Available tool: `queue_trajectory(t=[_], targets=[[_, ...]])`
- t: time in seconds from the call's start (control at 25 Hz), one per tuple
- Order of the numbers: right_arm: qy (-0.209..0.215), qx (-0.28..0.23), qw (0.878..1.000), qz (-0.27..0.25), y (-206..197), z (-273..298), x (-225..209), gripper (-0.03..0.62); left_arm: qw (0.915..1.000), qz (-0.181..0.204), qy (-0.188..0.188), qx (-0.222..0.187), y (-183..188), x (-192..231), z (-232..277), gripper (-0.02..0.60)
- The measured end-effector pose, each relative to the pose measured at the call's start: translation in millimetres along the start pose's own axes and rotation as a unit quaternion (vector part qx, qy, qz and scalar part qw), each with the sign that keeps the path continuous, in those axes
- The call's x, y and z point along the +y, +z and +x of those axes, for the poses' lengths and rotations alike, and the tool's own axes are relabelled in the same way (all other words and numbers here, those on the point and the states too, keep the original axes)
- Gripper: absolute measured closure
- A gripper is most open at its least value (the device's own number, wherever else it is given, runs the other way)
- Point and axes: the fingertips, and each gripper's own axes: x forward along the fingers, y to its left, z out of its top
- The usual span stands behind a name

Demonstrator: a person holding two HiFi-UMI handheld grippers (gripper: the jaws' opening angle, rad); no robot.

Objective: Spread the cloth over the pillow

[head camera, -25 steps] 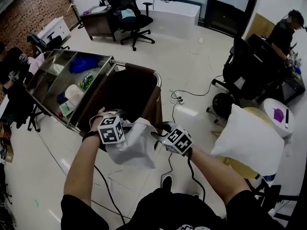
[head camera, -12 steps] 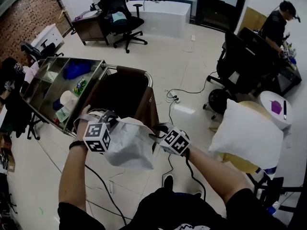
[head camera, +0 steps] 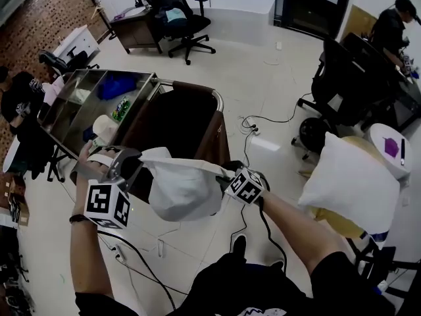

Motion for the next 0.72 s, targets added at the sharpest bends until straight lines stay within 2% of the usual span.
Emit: queue_trajectory(t=[0.28,0.32,0.4,0.6,0.72], targets=[[-0.049,0.032,0.998,-0.02,-16,8,-21,0.425,0.9991,-0.032,0.01,0.026,-26,-10,-26,0.58],[-0.054,0.033,0.998,-0.018,-17,8,-23,0.45,0.9991,-0.031,0.011,0.027,-29,-12,-25,0.58],[-0.062,0.03,0.998,-0.015,-16,5,-26,0.585,0.999,-0.034,0.013,0.027,-32,-14,-22,0.58],[-0.091,0.001,0.996,0.0,-1,-25,-37,0.585,0.9984,-0.044,0.031,0.019,-29,-3,-21,0.58],[-0.102,-0.028,0.994,0.026,11,-60,-47,0.585,0.9975,-0.048,0.051,0.0,-11,11,-20,0.58]])
